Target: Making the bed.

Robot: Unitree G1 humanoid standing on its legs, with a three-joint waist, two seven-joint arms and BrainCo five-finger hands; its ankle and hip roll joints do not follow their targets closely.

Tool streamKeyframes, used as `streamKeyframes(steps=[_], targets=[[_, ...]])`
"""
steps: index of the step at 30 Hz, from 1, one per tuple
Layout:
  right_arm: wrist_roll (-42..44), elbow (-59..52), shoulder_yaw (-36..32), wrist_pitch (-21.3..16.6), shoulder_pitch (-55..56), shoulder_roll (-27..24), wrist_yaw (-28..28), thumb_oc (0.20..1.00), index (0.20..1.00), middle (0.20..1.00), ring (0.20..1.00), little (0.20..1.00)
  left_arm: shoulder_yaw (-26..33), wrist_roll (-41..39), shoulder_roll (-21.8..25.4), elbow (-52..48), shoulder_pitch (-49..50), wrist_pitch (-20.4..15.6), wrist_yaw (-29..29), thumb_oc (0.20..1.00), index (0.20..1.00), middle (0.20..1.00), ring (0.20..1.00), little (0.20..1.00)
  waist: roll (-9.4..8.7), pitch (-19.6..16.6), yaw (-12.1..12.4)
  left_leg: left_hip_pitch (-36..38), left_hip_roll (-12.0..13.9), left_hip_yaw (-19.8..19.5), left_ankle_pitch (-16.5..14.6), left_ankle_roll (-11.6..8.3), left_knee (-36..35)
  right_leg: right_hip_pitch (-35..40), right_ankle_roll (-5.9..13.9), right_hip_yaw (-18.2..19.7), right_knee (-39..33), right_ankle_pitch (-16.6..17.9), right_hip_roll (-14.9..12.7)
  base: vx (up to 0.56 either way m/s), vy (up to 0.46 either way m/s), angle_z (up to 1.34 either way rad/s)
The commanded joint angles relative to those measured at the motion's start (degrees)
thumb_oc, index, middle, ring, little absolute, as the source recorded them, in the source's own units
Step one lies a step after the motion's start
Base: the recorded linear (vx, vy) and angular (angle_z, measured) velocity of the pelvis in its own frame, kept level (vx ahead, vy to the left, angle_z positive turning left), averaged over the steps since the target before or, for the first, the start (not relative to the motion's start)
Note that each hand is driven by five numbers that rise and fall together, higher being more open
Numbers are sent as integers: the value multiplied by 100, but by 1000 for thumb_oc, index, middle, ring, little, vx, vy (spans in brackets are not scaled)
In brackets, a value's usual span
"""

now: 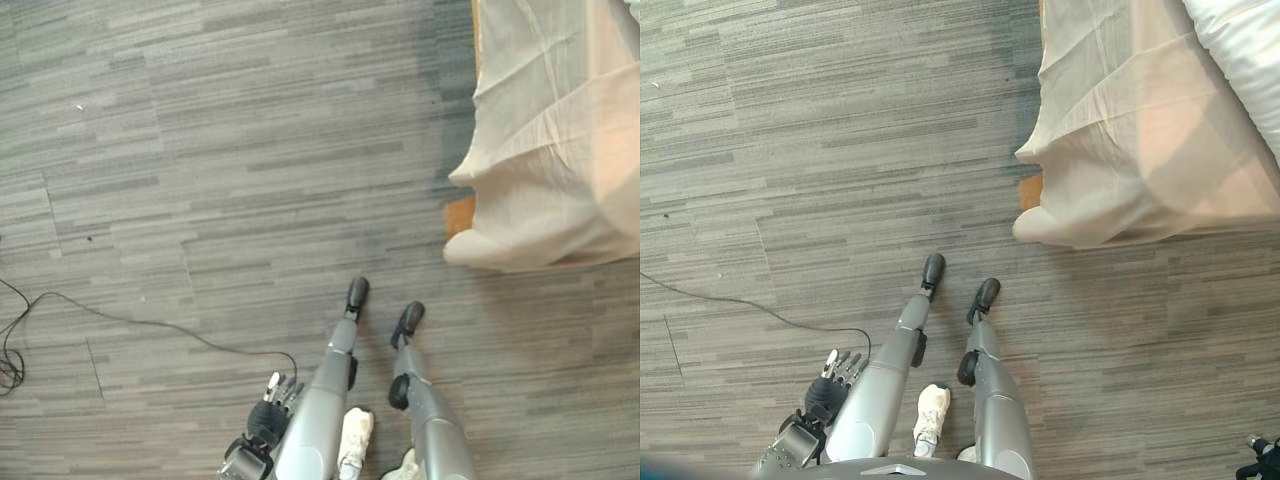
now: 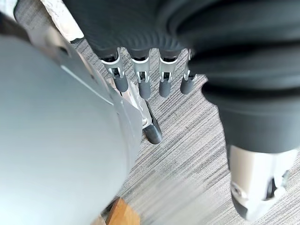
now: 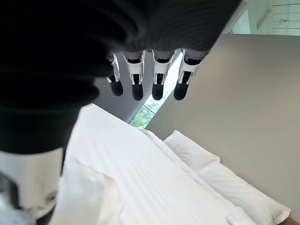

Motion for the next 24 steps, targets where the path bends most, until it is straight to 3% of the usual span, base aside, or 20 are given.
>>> streamKeyframes(steps=[1,6,7,9,24], targets=[[1309,305,787,77,-636,9,-45,1000,1000,1000,1000,1000,-259,-178,-21,251,281,-105,169,1000,1000,1000,1000,1000,83,-199,248,90,147,-218,474,-746,-355,165,798,-51,13,445,-339,-6,2,-7],[1926,184,443,-58,-478,121,-126,1000,1000,1000,1000,1000,-302,-203,-44,364,161,-141,238,1000,1000,1000,1000,1000,125,-86,283,23,166,-201,497,-749,-355,75,802,-34,13,467,-341,-6,3,-7],[2584,48,1,-201,-215,128,-170,1000,1000,1000,1000,1000,-347,-209,-53,410,76,-205,259,1000,1000,1000,1000,1000,166,3,305,-13,177,-181,505,-744,-355,-10,801,17,13,490,-332,0,0,0],[2790,23,-156,-260,-88,156,-130,1000,1000,1000,1000,1000,-347,-201,-59,433,37,-234,269,1000,1000,1000,1000,1000,182,33,308,-29,184,-165,501,-741,-355,-49,795,37,13,494,-328,1,2,-3],[3343,235,-656,-391,414,256,168,1000,1000,1000,1000,1000,-401,-113,-159,763,-196,-290,262,1000,1000,1000,1000,1000,382,409,332,-353,200,-44,483,-712,-355,-476,798,162,13,533,-329,2,0,-3]])
